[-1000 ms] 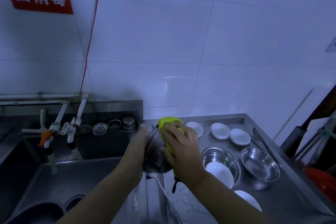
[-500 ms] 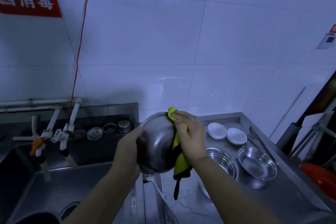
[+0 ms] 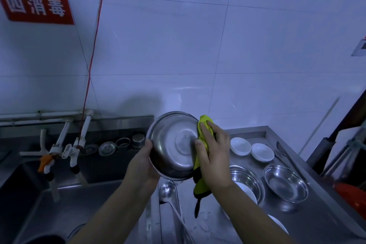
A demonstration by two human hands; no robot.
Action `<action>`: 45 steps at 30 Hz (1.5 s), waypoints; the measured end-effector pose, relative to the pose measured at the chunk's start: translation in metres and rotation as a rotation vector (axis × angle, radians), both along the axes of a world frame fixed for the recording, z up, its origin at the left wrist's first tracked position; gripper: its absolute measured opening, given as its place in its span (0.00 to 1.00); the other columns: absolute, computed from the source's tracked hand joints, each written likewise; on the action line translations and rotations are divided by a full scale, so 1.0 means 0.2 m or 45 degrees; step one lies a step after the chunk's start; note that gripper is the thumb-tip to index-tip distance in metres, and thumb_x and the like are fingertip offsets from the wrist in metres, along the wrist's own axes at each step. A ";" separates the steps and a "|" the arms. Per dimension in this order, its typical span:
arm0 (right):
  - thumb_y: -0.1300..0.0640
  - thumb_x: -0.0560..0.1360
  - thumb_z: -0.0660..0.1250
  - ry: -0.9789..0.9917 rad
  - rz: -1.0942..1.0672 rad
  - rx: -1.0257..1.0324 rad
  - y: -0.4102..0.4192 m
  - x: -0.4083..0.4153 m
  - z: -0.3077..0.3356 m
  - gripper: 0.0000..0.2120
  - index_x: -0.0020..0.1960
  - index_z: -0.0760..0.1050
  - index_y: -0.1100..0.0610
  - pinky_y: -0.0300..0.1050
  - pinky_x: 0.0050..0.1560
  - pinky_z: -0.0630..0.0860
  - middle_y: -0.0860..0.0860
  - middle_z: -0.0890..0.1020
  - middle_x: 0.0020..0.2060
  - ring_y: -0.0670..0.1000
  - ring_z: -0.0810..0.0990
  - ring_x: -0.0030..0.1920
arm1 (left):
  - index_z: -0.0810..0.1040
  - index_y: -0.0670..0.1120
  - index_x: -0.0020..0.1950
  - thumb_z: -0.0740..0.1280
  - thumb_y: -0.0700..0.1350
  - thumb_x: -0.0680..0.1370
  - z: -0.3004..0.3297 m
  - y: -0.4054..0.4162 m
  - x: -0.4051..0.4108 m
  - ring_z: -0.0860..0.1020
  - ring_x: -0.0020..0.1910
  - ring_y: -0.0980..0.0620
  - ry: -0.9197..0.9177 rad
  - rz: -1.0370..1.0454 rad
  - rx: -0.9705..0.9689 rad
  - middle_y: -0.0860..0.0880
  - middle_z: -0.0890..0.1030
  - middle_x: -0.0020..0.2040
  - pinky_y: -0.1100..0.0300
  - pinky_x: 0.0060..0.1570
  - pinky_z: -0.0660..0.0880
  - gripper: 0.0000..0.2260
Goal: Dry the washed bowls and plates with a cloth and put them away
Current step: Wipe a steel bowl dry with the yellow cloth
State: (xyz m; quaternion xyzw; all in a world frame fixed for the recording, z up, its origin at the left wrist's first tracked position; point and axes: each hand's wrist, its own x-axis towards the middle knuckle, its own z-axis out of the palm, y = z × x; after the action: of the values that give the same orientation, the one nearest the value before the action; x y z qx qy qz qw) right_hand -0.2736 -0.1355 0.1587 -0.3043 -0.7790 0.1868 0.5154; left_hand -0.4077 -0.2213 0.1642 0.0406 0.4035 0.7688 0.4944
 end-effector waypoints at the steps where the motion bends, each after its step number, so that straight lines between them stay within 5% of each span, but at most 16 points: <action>1: 0.54 0.76 0.58 -0.082 -0.010 0.113 0.00 0.00 0.03 0.19 0.64 0.76 0.59 0.52 0.64 0.66 0.54 0.74 0.63 0.54 0.68 0.62 | 0.77 0.39 0.58 0.57 0.51 0.81 0.00 0.00 0.01 0.80 0.53 0.45 0.032 -0.009 -0.007 0.40 0.82 0.53 0.50 0.50 0.74 0.18; 5: 0.61 0.72 0.59 -0.305 0.121 0.522 -0.03 -0.02 0.03 0.19 0.59 0.80 0.61 0.57 0.57 0.71 0.55 0.78 0.61 0.61 0.75 0.60 | 0.75 0.37 0.60 0.57 0.51 0.81 0.02 0.00 0.04 0.80 0.54 0.43 0.041 -0.097 -0.059 0.38 0.81 0.55 0.50 0.48 0.74 0.20; 12: 0.66 0.70 0.60 -0.339 0.336 0.840 0.01 0.09 -0.10 0.18 0.58 0.76 0.57 0.57 0.50 0.73 0.52 0.78 0.60 0.57 0.74 0.57 | 0.73 0.37 0.64 0.55 0.52 0.81 0.06 0.01 -0.01 0.74 0.62 0.40 0.045 -0.121 -0.093 0.37 0.77 0.61 0.44 0.66 0.66 0.21; 19: 0.65 0.68 0.57 -0.190 0.104 0.520 0.17 0.09 0.10 0.19 0.53 0.83 0.61 0.52 0.53 0.72 0.58 0.81 0.54 0.61 0.76 0.50 | 0.76 0.38 0.59 0.54 0.49 0.82 0.07 0.01 0.04 0.77 0.57 0.44 0.062 -0.156 -0.080 0.40 0.80 0.58 0.49 0.59 0.70 0.18; 27: 0.66 0.69 0.64 -0.310 0.232 0.513 -0.06 -0.04 0.12 0.22 0.63 0.76 0.64 0.54 0.59 0.72 0.60 0.75 0.63 0.59 0.73 0.60 | 0.72 0.39 0.65 0.50 0.49 0.83 0.10 0.02 0.09 0.77 0.59 0.44 -0.037 -0.275 0.059 0.39 0.79 0.60 0.52 0.53 0.74 0.20; 34: 0.63 0.73 0.60 -0.461 0.267 0.810 -0.11 0.02 -0.03 0.19 0.61 0.80 0.56 0.54 0.56 0.71 0.51 0.77 0.64 0.55 0.73 0.61 | 0.75 0.33 0.56 0.54 0.49 0.82 0.15 -0.01 0.07 0.81 0.48 0.44 -0.161 -0.310 0.091 0.37 0.82 0.50 0.54 0.44 0.79 0.21; 38: 0.61 0.79 0.63 -0.288 0.161 0.939 -0.08 0.09 -0.10 0.10 0.53 0.84 0.59 0.51 0.50 0.76 0.49 0.78 0.59 0.51 0.74 0.55 | 0.76 0.36 0.51 0.54 0.47 0.82 0.14 -0.02 0.02 0.84 0.36 0.47 -0.222 -0.143 0.140 0.40 0.84 0.40 0.55 0.37 0.81 0.17; 42: 0.60 0.83 0.52 -0.191 0.041 0.794 -0.07 0.10 -0.14 0.20 0.52 0.84 0.61 0.52 0.52 0.77 0.52 0.73 0.58 0.56 0.72 0.52 | 0.76 0.37 0.51 0.55 0.44 0.82 0.10 -0.03 0.01 0.84 0.38 0.49 -0.254 -0.027 0.148 0.42 0.85 0.40 0.53 0.53 0.78 0.14; 45: 0.64 0.80 0.59 -0.140 0.078 0.774 -0.10 0.03 -0.16 0.12 0.59 0.77 0.56 0.52 0.54 0.75 0.51 0.72 0.59 0.56 0.72 0.55 | 0.76 0.38 0.51 0.56 0.45 0.82 0.07 -0.02 0.04 0.81 0.46 0.48 -0.325 -0.011 0.135 0.41 0.84 0.41 0.53 0.57 0.74 0.13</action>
State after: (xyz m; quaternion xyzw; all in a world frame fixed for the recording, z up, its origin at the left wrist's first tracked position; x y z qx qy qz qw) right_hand -0.2672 -0.1547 0.1274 -0.1222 -0.8347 -0.0562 0.5340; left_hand -0.3991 -0.2245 0.1790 -0.0297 0.2958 0.7858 0.5423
